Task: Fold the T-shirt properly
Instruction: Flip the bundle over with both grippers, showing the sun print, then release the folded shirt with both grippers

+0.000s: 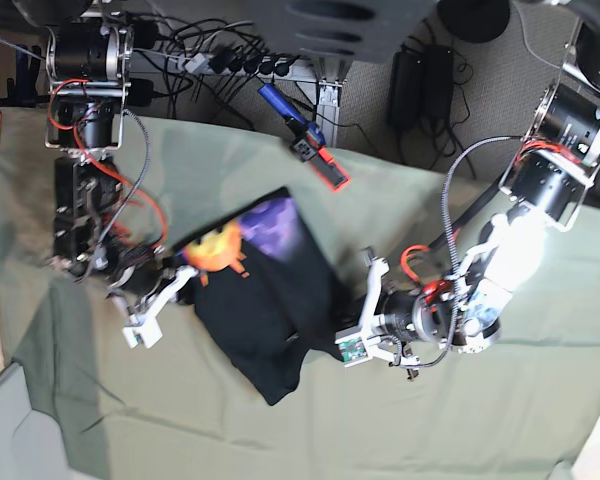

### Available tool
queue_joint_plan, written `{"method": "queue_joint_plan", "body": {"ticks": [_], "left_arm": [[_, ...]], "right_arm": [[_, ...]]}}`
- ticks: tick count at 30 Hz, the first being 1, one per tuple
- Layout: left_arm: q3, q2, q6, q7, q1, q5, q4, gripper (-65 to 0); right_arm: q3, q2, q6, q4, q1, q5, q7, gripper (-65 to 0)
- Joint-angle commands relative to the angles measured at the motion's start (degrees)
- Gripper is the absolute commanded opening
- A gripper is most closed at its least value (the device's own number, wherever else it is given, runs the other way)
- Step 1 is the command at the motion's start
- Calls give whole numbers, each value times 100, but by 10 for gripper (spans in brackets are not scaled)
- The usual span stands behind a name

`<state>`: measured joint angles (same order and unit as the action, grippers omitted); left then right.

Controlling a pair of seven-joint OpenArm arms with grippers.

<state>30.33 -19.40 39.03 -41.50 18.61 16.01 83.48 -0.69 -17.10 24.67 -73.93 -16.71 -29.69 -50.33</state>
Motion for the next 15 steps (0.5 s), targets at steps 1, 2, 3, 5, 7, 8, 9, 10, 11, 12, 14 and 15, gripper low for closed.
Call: {"method": "queue_joint_plan", "body": {"ticks": [1, 2, 3, 5, 7, 8, 9, 10, 11, 12, 14, 15], "left_arm": [[-37, -15, -46, 125, 173, 44, 76, -650], [-37, -15, -46, 125, 173, 44, 76, -650], [-37, -15, -46, 127, 170, 42, 74, -650], [-37, -15, -46, 129, 175, 26, 37, -650], [-37, -15, -48, 149, 238, -26, -85, -650], [-37, -15, -52, 151, 295, -24, -181, -650], [-37, -15, -61, 151, 352, -24, -291, -650], [-37, -15, -87, 151, 409, -24, -391, -650], [-37, -15, -87, 149, 455, -24, -479, -650], [-37, -17, -87, 146, 496, -22, -551, -650], [-37, -52, -90, 144, 555, -17, -634, -650], [-37, -57, -92, 142, 570, 7, -640, -650]], "right_arm": [[15, -35, 387, -273, 9, -125, 17, -650], [15, -37, 387, -446, 144, -120, -31, -650], [20, -35, 387, -586, 275, -129, -81, -650], [20, -35, 387, -809, 553, -221, -98, -650], [20, -15, 389, -999, 822, -339, -114, -650], [20, 2, 387, -1097, 957, -378, -116, -650], [20, 20, 387, -1213, 1095, -380, -114, -650], [20, 48, 387, -1338, 1237, -389, -116, -650], [20, 81, 387, -1469, 1386, -398, -116, -650], [20, 111, 387, -1604, 1530, -400, -114, -650], [20, 184, 387, -1871, 1781, -398, -111, -650], [20, 214, 387, -1991, 1880, -400, -114, -650]]}}
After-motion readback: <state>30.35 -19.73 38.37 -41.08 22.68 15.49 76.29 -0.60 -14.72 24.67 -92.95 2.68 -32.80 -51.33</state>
